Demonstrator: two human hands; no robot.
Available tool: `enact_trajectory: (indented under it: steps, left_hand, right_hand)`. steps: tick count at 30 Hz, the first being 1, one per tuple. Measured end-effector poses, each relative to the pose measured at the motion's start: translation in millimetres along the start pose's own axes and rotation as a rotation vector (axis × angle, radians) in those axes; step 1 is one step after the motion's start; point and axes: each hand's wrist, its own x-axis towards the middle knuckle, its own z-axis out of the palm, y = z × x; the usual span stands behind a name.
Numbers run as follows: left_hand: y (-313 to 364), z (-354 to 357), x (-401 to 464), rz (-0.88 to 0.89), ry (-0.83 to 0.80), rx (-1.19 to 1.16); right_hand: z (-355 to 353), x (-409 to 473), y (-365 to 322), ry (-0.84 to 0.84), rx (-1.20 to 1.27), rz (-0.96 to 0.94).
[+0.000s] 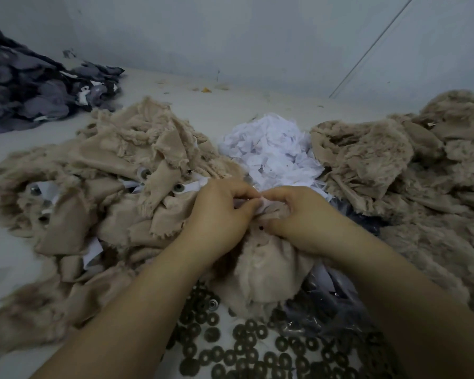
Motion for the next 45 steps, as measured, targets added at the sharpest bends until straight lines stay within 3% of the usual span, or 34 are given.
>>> enact_trajectory:
  steps: [9,14,20,25,33,41,45]
  left_hand:
    - [-16.9,7.0,-7.7,-0.033,0.090,-0.147]
    - [-13.5,6.7,-16.3,-0.024,0.135,-0.201]
    - [-9.3,8.3,-21.0,0.017,0.090,-0.275]
    - [-7.7,8.5,-24.7,0.034,0.051,-0.358]
    - [-14.8,-4.5,-20.6,-0.081,0.150,-0.618]
    - [-17.8,0.1,-20.6,-0.140,0.104,-0.606]
    - [-15.6,1.3,-23.2,-0.119,0.072,-0.586]
  right_hand:
    - [7.3,-7.0,27.9,0.223,-0.080,0.143]
    - [4.9,-17.1,28.2,0.313,-0.166,0.031]
    - [15.8,-26.2,18.2,0.287,-0.208,-0.223]
    - [16.1,-22.9,21.0,0.321,-0.153,-0.068]
    - [16.0,-17.6,30.0,0.379,-0.111,0.041]
    - [11.9,-25.3,25.5,0.344,-0.229,-0.047]
    - [15.6,-27.8,20.4,0.260,-0.118,-0.104]
